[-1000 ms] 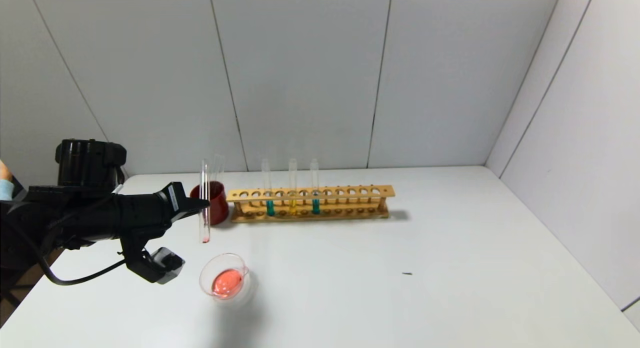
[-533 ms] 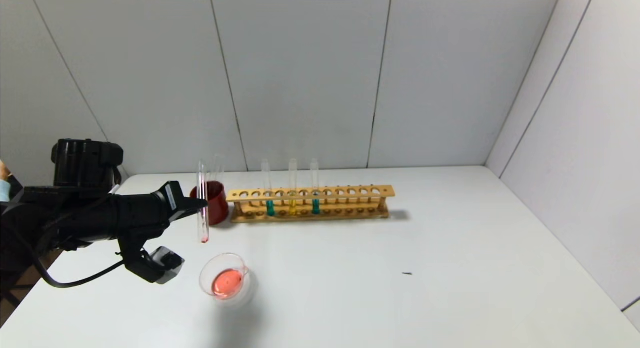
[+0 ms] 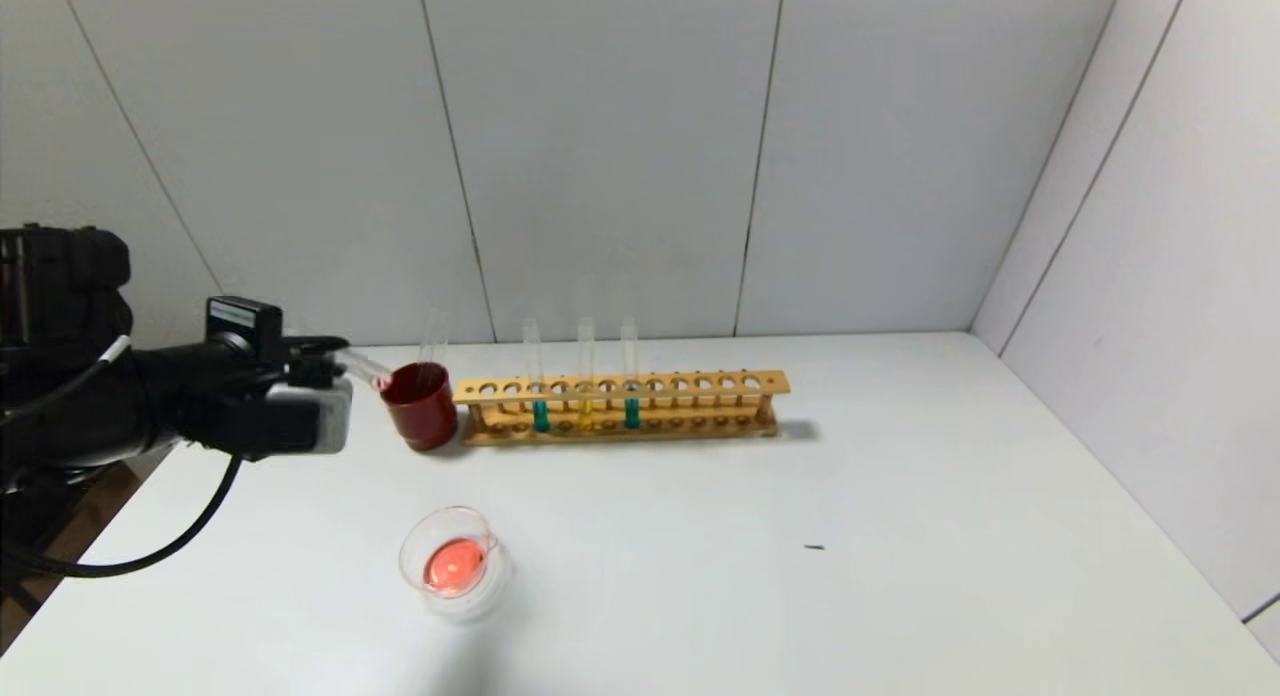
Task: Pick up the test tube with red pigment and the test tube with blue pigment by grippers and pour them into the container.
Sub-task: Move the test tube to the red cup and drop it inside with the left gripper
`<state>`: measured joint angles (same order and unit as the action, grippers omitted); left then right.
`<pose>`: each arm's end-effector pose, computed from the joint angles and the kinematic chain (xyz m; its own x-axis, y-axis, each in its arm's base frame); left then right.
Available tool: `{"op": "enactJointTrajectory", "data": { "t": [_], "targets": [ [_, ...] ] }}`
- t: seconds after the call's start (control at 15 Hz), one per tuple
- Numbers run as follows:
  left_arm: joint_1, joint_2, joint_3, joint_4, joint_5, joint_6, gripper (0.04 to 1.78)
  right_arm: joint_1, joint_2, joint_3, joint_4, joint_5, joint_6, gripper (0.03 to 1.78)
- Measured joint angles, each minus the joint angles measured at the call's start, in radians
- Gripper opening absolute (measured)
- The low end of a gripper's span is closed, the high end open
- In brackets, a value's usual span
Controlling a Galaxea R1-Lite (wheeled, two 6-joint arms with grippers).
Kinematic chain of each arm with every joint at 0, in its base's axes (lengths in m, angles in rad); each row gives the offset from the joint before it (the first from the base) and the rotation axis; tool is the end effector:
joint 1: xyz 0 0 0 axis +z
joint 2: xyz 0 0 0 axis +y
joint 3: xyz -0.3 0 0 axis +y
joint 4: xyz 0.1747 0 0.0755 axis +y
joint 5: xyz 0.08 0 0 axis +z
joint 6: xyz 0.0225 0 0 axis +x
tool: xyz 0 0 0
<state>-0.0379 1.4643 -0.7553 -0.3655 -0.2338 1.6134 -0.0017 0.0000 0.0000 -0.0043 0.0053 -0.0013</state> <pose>0.2454 -0.0145 0.2075 0.9065 -0.2662 -0.3276 0.3254 -0.0538 0.9441 -0.0228 0.0002 0.0759 1.0000 0.0036 0.0043 -0.0036 1.0000 -0.0013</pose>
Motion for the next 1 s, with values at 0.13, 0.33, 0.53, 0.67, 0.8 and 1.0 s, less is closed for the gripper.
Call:
{"op": "enactJointTrajectory", "data": {
  "t": [0.13,0.33,0.53,0.67,0.8,1.0],
  "targets": [
    [-0.013,-0.044,-0.04,0.011,0.11,-0.324,0.3,0.0,0.0,0.0,0.0,0.0,0.0,1.75],
    [-0.023,-0.069,-0.092,0.054,0.138,-0.775,0.3,0.0,0.0,0.0,0.0,0.0,0.0,1.75],
    [-0.021,-0.048,-0.113,0.08,0.022,-1.121,0.3,0.0,0.0,0.0,0.0,0.0,0.0,1.75],
    [-0.011,0.006,-0.129,0.054,-0.012,-1.256,0.3,0.0,0.0,0.0,0.0,0.0,0.0,1.75],
    [0.003,0.08,-0.152,-0.015,-0.022,-1.337,0.3,0.0,0.0,0.0,0.0,0.0,0.0,1.75],
    [0.017,0.207,-0.188,-0.149,-0.026,-1.388,0.3,0.0,0.0,0.0,0.0,0.0,0.0,1.75]
  ]
}}
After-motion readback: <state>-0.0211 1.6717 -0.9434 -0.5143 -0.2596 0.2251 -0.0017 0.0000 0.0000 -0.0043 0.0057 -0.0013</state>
